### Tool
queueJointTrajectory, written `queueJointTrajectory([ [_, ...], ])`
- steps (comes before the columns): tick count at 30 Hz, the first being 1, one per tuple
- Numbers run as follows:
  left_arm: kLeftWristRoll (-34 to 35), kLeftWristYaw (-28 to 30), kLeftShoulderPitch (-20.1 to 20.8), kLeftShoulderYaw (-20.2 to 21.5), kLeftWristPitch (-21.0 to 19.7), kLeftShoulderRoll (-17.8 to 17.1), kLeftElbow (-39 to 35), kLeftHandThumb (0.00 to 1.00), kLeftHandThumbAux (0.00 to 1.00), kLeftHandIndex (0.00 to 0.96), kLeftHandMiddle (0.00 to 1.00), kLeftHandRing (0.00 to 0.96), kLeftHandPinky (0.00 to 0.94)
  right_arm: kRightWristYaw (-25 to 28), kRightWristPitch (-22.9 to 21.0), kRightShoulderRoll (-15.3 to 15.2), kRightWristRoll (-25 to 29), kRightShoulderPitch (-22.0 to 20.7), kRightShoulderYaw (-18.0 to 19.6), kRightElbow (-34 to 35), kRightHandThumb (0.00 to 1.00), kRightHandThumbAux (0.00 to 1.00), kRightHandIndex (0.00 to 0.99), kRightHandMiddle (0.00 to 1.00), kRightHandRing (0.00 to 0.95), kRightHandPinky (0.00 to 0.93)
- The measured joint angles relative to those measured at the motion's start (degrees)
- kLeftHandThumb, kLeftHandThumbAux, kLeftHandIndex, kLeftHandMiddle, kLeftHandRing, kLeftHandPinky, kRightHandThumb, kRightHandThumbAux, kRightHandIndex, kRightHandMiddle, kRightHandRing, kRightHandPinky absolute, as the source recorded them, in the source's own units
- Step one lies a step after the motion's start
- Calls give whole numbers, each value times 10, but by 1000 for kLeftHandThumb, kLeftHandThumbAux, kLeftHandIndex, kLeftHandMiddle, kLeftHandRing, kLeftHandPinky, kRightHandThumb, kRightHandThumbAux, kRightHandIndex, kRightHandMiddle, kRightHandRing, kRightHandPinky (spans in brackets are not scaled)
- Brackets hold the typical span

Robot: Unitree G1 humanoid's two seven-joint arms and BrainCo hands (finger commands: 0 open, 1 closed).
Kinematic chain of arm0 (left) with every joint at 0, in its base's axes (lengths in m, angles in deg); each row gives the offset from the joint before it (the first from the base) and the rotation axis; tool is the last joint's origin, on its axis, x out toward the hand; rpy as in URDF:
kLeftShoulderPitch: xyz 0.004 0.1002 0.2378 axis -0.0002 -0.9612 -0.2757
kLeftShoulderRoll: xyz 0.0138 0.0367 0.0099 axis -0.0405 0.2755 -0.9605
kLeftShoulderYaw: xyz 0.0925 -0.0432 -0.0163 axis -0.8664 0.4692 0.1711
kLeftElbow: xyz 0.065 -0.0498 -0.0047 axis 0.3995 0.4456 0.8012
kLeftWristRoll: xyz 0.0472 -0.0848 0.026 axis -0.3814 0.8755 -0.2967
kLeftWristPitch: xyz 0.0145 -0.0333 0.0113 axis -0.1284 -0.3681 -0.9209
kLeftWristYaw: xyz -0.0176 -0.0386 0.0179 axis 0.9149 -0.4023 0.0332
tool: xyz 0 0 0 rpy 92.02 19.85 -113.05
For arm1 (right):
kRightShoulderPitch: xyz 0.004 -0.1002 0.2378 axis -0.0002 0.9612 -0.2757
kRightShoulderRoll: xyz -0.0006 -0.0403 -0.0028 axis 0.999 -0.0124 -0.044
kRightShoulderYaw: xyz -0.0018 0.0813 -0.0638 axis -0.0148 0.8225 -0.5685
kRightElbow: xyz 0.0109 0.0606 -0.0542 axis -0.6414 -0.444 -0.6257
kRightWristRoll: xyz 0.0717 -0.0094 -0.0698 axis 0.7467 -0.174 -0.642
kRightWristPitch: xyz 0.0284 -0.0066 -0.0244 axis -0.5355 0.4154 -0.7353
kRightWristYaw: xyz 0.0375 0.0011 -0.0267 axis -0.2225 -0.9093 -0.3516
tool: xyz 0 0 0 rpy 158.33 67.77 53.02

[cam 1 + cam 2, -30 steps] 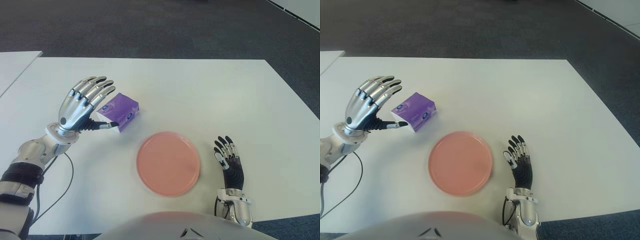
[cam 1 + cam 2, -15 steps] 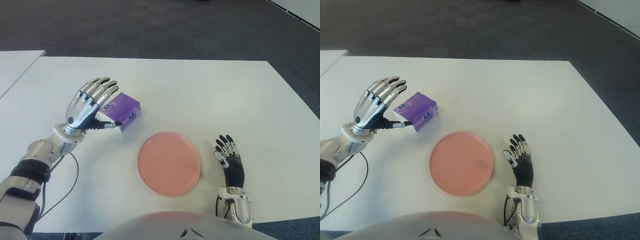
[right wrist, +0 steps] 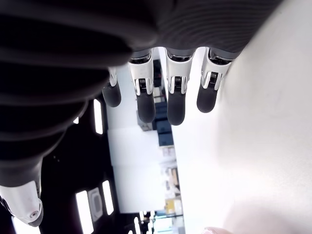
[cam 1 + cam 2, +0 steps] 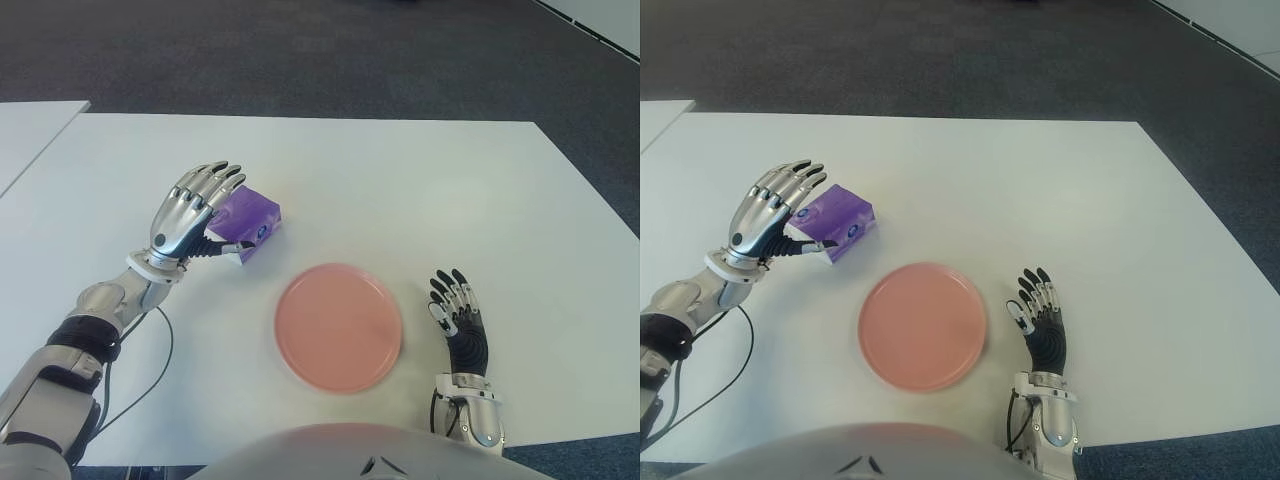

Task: Put the tissue paper into the plate.

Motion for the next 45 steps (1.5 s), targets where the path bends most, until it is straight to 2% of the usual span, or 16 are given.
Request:
queueJointTrajectory([
  [27,24,4,55,-45,-9,32,111,272,380,79,115,112,138,-6,4,7,-5,-11,9,-8,294,573,103,183,163,169],
  [45,28,4,78,-67,-17,40,150,279,391,69,115,114,143,-9,4,10,-7,-12,12,-8,285,578,105,157,134,143],
])
